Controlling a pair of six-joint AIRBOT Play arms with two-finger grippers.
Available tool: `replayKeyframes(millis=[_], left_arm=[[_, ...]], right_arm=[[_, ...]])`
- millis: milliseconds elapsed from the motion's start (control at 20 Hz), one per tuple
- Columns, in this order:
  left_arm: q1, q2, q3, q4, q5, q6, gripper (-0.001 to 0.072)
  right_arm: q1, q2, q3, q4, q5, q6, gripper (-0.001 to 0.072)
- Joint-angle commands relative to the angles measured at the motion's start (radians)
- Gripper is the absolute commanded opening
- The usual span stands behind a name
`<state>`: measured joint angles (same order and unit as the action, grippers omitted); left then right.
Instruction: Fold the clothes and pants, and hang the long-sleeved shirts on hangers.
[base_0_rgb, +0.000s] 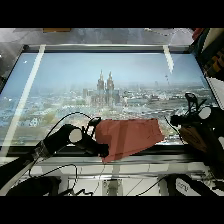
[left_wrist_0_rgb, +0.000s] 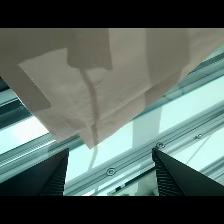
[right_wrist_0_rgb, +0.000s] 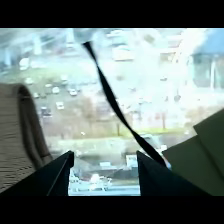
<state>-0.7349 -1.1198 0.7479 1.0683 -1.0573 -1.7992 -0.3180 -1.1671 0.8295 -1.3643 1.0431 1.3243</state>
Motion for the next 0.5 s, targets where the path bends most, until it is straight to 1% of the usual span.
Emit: replayKeyframes(millis=[0, 50, 100, 150, 200, 250, 300, 450], left_arm=[[-0.001, -0.002, 0.000, 0.005, 0.006, 0.000, 0.0601], [-0.001, -0.002, 0.000, 0.005, 0.018, 0.000, 0.0601], [-0.001, -0.002, 0.000, 0.005, 0.027, 0.000, 0.0600], [-0.001, -0.002, 0.000, 0.005, 0.032, 0.000, 0.0600], [-0.001, -0.002, 0.000, 0.005, 0.032, 0.000, 0.0600], [-0.001, -0.002, 0.000, 0.005, 0.032, 0.000, 0.0600], [-0.001, -0.002, 0.000, 0.005, 0.033, 0.000, 0.0600], [-0.001, -0.002, 0.000, 0.005, 0.065, 0.000, 0.0600]], right_arm=[[-0.136, -0.185, 0.105, 0.270, 0.257, -0.218, 0.0447], [-0.156, -0.247, 0.113, 0.386, 0.356, -0.292, 0.0447], [-0.164, -0.304, 0.113, 0.459, 0.413, -0.323, 0.0448], [-0.161, -0.348, 0.113, 0.479, 0.420, -0.336, 0.0475], [-0.153, -0.381, 0.114, 0.478, 0.402, -0.336, 0.0569], [-0.142, -0.406, 0.113, 0.479, 0.369, -0.336, 0.0600], [-0.128, -0.419, 0.114, 0.480, 0.333, -0.337, 0.0613], [-0.081, -0.423, 0.113, 0.475, 0.241, -0.352, 0.0613]])
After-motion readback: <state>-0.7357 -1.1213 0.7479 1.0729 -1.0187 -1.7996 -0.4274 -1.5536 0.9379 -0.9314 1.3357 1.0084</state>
